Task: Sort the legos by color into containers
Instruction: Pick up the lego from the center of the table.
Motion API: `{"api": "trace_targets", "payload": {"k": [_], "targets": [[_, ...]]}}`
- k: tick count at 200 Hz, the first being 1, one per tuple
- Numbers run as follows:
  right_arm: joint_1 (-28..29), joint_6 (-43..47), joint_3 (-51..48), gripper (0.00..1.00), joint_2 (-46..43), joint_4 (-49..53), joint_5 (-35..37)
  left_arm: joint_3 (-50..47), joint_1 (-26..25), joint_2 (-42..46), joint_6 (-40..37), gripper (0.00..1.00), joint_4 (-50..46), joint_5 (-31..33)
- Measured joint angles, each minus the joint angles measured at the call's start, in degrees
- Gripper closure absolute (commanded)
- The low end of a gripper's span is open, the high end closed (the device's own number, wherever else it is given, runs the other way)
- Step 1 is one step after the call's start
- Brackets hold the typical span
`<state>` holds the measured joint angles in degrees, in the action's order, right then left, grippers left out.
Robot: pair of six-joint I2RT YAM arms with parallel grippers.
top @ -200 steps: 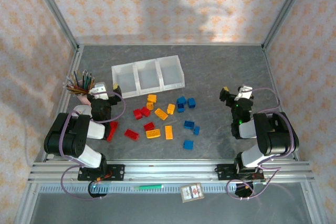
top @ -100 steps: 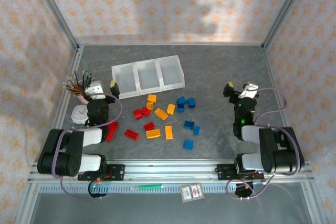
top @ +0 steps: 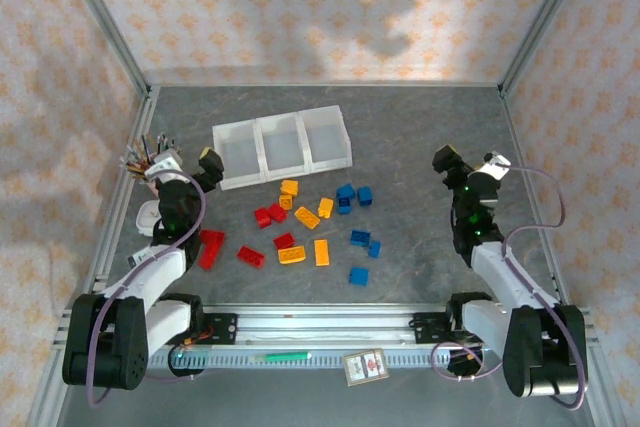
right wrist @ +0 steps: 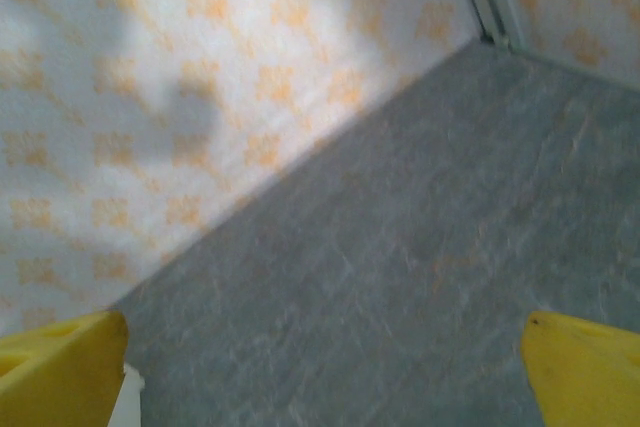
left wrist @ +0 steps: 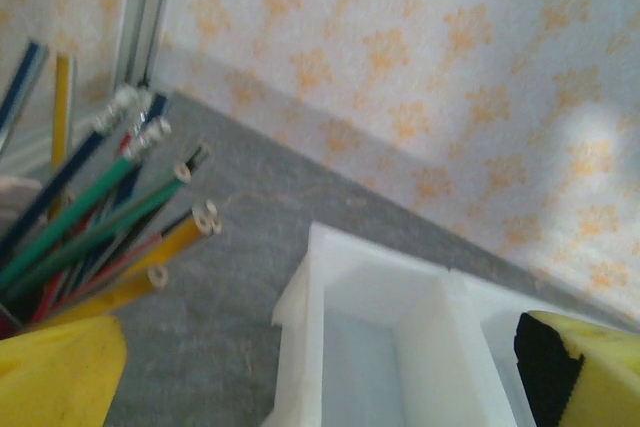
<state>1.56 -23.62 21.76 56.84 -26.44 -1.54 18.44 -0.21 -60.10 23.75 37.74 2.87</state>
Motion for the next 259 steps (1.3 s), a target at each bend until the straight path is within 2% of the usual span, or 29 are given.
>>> {"api": "trace_targets", "payload": {"k": [46,77,104,165,197,259], "targets": [[1.46,-1.75,4.46,0.0,1.27,9.92,-5.07,4.52,-0.94,3.5,5.51,0.01,-13.9,-5.7],[3.37,-1.46,7.74,0.0,3.08,14.8,-8.92,7.87,-7.08,5.9,6.6,0.01,-23.28,-5.88],[7.54,-0.5,10.6,0.0,5.68,19.23,-10.38,11.87,-12.2,5.14,7.34,0.01,-30.73,-5.88],[20.55,0.04,15.78,0.0,13.94,24.5,-11.37,23.65,-24.35,-9.9,6.14,0.04,-41.77,-5.4],[26.8,-0.68,16.52,0.0,18.21,24.81,-12.02,28.04,-27.85,-18.32,4.66,0.09,-45.29,-4.92],[28.52,-1.05,18.49,0.0,23.17,24.76,-12.87,36.06,-29.42,-32.28,1.6,0.15,-50.1,-3.45]]}}
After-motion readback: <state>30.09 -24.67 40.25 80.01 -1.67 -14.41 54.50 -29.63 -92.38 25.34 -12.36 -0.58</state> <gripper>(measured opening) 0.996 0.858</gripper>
